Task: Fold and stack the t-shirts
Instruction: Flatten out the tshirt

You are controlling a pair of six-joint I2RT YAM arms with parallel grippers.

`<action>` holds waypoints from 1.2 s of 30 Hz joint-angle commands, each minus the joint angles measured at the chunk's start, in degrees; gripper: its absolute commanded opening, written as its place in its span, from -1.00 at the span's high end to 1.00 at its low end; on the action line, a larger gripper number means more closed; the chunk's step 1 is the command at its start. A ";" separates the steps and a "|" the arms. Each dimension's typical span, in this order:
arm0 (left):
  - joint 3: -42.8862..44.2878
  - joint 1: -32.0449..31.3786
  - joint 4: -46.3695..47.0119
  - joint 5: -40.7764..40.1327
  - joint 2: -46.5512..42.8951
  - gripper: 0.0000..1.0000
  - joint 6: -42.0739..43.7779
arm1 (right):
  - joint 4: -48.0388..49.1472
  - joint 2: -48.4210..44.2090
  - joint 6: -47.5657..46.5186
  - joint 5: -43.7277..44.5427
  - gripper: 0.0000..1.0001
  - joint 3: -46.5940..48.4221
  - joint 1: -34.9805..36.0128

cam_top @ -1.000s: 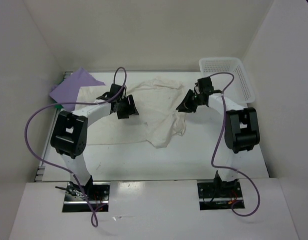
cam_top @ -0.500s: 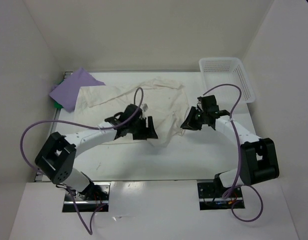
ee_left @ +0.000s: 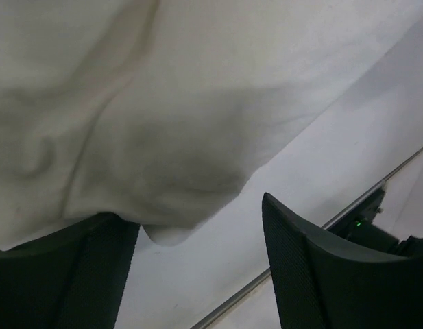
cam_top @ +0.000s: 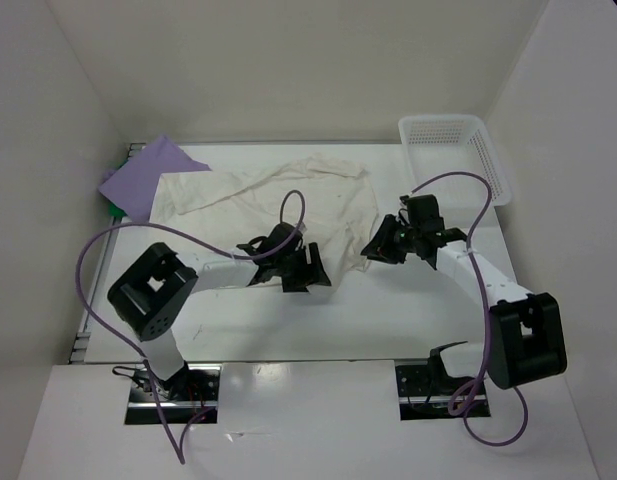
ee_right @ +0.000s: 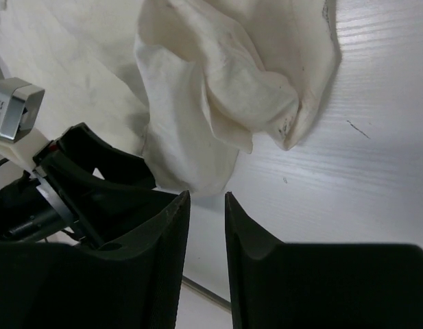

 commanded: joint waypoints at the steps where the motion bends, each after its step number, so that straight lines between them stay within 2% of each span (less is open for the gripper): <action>1: 1.73 -1.57 4.54 0.69 3.97 -0.53 -2.78 | 2.12 -3.12 1.14 -0.24 0.35 -1.06 0.27; 4: 3.23 -1.57 3.77 0.69 2.32 -0.26 -5.16 | 2.64 -4.62 3.78 2.22 0.21 -2.82 0.27; 5: 3.23 -1.57 3.77 0.69 1.18 -0.05 -5.86 | 2.65 -5.32 4.30 2.22 0.17 -3.60 0.27; 7: 3.23 -0.52 2.02 2.08 -2.60 0.24 -7.70 | 2.13 -5.85 5.10 3.80 0.13 -4.31 0.27; 9: 1.48 2.11 3.40 9.34 -6.36 0.49 -11.46 | 0.90 -5.85 5.63 4.33 0.12 -4.31 0.27; 12: -3.00 7.65 4.12 17.97 -11.21 0.71 -15.87 | -2.00 -6.99 6.41 4.33 0.12 -4.92 0.27; 15: -7.04 13.01 1.84 24.03 -15.34 0.71 -15.89 | -2.01 -9.44 8.69 3.54 0.03 -7.29 2.55; 18: -11.36 17.76 0.35 31.08 -15.36 0.56 -14.23 | -1.31 -9.46 11.06 2.75 0.00 -8.61 6.49; 20: -11.89 18.91 -4.54 32.16 -13.96 0.41 -8.96 | 0.79 -8.05 12.12 4.49 -0.02 -9.32 9.49; 23: -13.64 19.52 -6.07 32.16 -11.68 0.33 -4.64 | 6.59 -4.46 12.66 4.17 -0.02 -10.55 12.75; 25: -14.17 20.14 -6.08 30.49 -10.01 0.30 -3.50 | 10.27 0.37 11.96 3.54 -0.02 -10.55 14.15; 28: -13.48 21.45 -6.08 26.99 -9.99 0.15 -2.18 | 13.27 4.95 9.85 7.22 -0.02 -8.45 14.78; 31: -11.37 21.46 -8.09 21.81 -14.11 0.07 0.27 | 13.28 7.15 9.32 16.44 0.15 -6.61 14.78; 33: -8.74 21.46 -12.46 16.72 -18.49 0.01 3.00 | 13.62 9.86 9.32 17.87 0.20 -5.90 14.08; 34: -7.94 21.46 -13.88 11.47 -19.91 0.01 4.92 | 14.16 11.01 8.80 17.87 0.24 -5.20 14.07; 36: -8.81 23.74 -13.90 10.62 -23.08 -0.02 4.94 | 15.38 13.91 8.79 19.09 0.27 -5.19 14.07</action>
